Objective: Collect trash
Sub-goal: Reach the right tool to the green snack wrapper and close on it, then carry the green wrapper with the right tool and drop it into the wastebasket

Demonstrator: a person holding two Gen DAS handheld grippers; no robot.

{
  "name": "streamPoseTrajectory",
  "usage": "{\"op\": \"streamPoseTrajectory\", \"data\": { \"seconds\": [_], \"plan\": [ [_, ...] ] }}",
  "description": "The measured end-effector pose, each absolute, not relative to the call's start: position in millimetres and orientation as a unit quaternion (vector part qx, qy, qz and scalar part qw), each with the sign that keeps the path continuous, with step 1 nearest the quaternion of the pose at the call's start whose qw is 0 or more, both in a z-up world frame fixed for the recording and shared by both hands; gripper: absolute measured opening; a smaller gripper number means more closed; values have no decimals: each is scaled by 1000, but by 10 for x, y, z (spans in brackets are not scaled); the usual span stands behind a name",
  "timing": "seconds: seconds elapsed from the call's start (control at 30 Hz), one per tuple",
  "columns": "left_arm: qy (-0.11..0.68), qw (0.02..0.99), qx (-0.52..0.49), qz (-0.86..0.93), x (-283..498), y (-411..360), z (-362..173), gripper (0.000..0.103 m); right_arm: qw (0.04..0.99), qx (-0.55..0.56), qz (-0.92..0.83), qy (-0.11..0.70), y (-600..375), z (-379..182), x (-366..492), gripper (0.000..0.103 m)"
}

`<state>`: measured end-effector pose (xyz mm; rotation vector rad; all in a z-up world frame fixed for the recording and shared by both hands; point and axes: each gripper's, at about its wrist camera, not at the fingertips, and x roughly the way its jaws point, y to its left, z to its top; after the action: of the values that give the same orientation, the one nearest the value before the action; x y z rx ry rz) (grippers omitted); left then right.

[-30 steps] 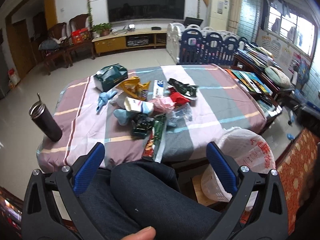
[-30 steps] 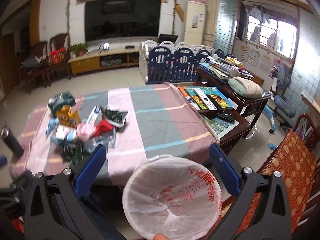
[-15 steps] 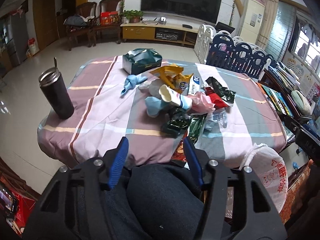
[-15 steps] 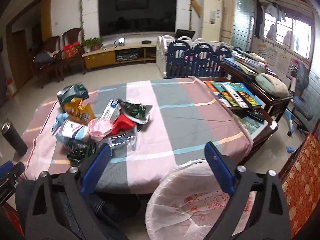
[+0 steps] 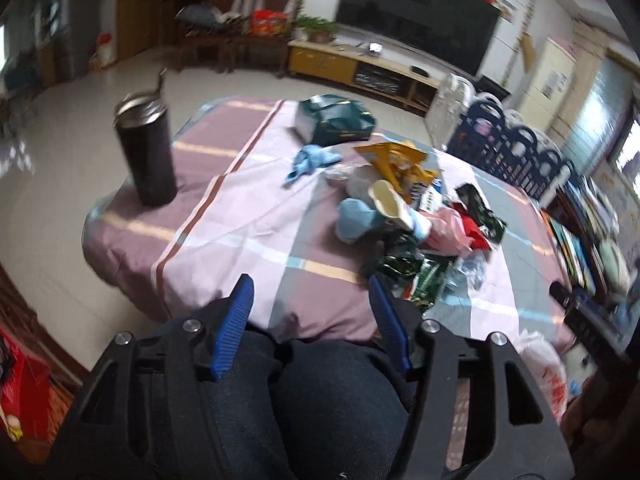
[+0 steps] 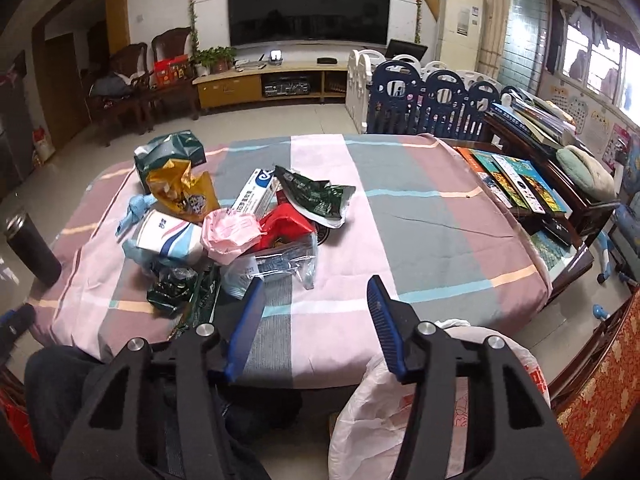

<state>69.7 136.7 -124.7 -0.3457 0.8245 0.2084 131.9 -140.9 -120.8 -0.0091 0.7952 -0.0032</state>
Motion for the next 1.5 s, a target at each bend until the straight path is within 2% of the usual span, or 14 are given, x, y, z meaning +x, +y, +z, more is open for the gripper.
{"op": "streamPoseTrajectory", "data": {
  "seconds": [0.1,0.2,0.33,0.43,0.5,0.53,0.63,0.87,1.03,1.1,1.33,1.37,1.4,1.5],
  "plan": [
    [419,876,-217,101,724,1512,-1344,61,903,-3,26,429,-1256,-1451,1515,54],
    [430,875,-197,103,749,1467,-1380,70,882,0,57,468,-1013,-1709,1701,56],
    [438,873,-195,95,777,1430,-1420,77,859,11,105,501,-629,-1964,1822,69],
    [447,866,-200,101,803,1461,-1489,77,852,-8,112,512,-423,-2133,1891,70],
    [451,863,-202,104,803,1482,-1521,77,847,-7,114,520,-388,-2241,1930,56],
    [450,863,-202,104,806,1487,-1528,77,842,0,116,527,-404,-2267,1935,30],
    [450,865,-196,106,820,1490,-1563,77,847,21,113,518,-566,-2197,1913,15],
    [449,864,-217,75,1124,1470,-1637,77,866,50,93,489,-1072,-1848,1827,13],
    [481,860,-171,14,1719,1103,-1848,77,866,66,90,487,-1296,-1753,1689,13],
    [503,852,-146,-12,1993,886,-1984,82,868,67,86,484,-1363,-1711,1630,13],
    [526,844,-97,-39,2428,462,-2259,82,870,70,65,484,-1606,-1638,1502,13],
    [530,841,-102,-42,2463,468,-2293,81,870,69,63,484,-1610,-1630,1493,13],
    [538,834,-111,-46,2503,481,-2342,70,871,69,61,483,-1617,-1623,1491,13],
    [534,832,-136,-57,2525,525,-2378,58,871,70,60,483,-1611,-1607,1478,13]
  ]
}}
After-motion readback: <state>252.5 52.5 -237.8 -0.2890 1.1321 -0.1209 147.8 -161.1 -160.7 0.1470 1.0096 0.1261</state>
